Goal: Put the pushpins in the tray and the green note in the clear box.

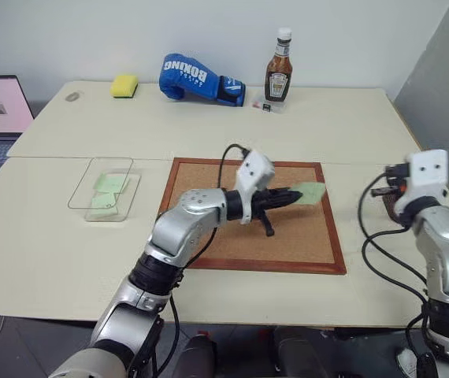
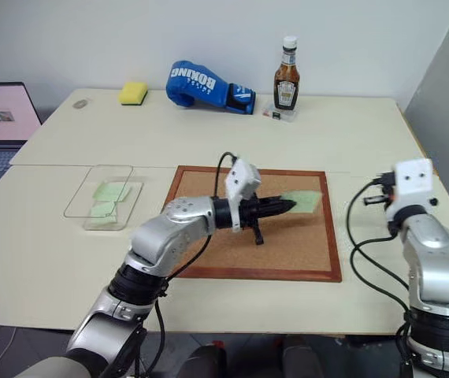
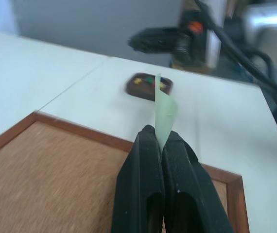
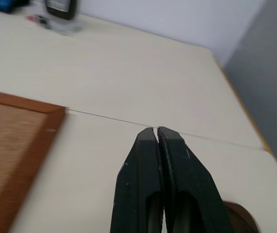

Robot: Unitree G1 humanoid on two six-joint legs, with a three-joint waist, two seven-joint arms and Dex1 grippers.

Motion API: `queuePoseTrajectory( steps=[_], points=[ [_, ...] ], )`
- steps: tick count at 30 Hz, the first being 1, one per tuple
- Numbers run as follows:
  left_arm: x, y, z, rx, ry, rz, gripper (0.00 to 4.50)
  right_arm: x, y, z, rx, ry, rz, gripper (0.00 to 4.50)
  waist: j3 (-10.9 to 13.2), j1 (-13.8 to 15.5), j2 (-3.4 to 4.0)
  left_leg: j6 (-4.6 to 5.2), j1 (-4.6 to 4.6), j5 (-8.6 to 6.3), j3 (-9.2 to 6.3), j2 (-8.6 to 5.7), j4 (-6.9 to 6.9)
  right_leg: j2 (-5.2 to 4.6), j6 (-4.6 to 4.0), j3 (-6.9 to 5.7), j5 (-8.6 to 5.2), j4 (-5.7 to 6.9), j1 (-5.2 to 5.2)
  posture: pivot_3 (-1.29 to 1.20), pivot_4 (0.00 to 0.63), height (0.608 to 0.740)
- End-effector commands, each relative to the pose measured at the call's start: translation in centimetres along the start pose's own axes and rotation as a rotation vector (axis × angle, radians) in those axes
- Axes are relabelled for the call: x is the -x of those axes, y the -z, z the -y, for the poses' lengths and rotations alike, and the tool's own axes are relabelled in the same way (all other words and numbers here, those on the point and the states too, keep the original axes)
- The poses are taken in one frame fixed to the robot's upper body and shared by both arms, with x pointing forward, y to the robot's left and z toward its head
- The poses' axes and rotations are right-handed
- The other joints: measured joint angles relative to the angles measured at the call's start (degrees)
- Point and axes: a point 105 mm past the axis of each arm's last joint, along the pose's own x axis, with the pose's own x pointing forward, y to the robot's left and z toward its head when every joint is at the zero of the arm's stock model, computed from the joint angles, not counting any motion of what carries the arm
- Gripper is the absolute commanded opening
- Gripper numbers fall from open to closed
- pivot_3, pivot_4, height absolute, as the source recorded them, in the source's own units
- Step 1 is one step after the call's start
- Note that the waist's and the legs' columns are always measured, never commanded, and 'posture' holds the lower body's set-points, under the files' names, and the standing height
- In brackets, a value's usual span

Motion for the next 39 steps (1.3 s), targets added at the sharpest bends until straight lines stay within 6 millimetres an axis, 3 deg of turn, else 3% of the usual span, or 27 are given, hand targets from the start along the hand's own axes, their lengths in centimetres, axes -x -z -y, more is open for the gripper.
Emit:
queuePoseTrajectory(
  steps=[1, 3, 12, 20, 32, 39],
  points=[
    [-1.1, -0.4, 0.7, -0.147, 0.059, -0.004, 0.02, 0.2, 0.4, 3.6, -0.081, 0.104, -0.037, 0.0, 0.0, 0.1, 0.0, 0.01, 0.0, 0.0, 0.0, 0.0, 0.0, 0.01, 0.01, 0.0, -0.01, 0.01, 0.0, 0.0, 0.15, 0.74],
    [-1.5, -0.3, 0.7, -0.157, 0.061, 0.0, 0.02, 0.2, 1.0, 4.3, -0.15, 0.105, -0.064, 0.0, 0.0, 0.0, 0.0, 0.02, 0.0, 0.0, -0.01, 0.0, 0.02, 0.02, 0.01, -0.01, -0.01, 0.02, 0.0, 0.0, 0.15, 0.74],
    [-1.7, 0.8, 1.7, -0.134, 0.067, -0.015, 0.02, -0.8, 2.1, 3.6, -0.388, 0.007, -0.133, 0.0, 0.0, -0.1, 0.03, 0.03, 0.0, 0.0, -0.02, 0.01, 0.04, 0.04, 0.03, 0.0, 0.0, 0.06, 0.02, 0.0, 0.15, 0.74],
    [-1.2, 1.1, 1.8, -0.107, 0.044, -0.026, 0.02, -1.6, 3.4, 3.5, -0.459, -0.002, -0.177, 0.0, 0.0, 0.1, 0.06, 0.04, -0.02, 0.0, -0.02, 0.0, 0.06, 0.03, 0.03, 0.0, 0.01, 0.08, 0.01, 0.0, 0.15, 0.74],
    [-0.9, 1.3, 1.8, -0.086, 0.035, -0.039, 0.02, -3.1, 5.4, 4.3, -0.422, 0.031, -0.196, 0.0, 0.0, 0.0, 0.1, 0.04, 0.01, 0.0, -0.02, 0.01, 0.07, 0.04, 0.0, 0.0, 0.04, 0.12, 0.02, 0.0, 0.15, 0.74],
    [-0.4, 1.5, 1.5, -0.08, 0.019, -0.052, 0.0, -3.4, 5.6, 4.2, -0.425, 0.035, -0.191, 1.52, 0.0, 0.0, 0.12, 0.04, 0.02, 0.0, -0.02, 0.01, 0.08, 0.04, -0.22, 0.0, 0.17, 0.14, 0.02, 0.0, 0.15, 0.74]
  ],
)
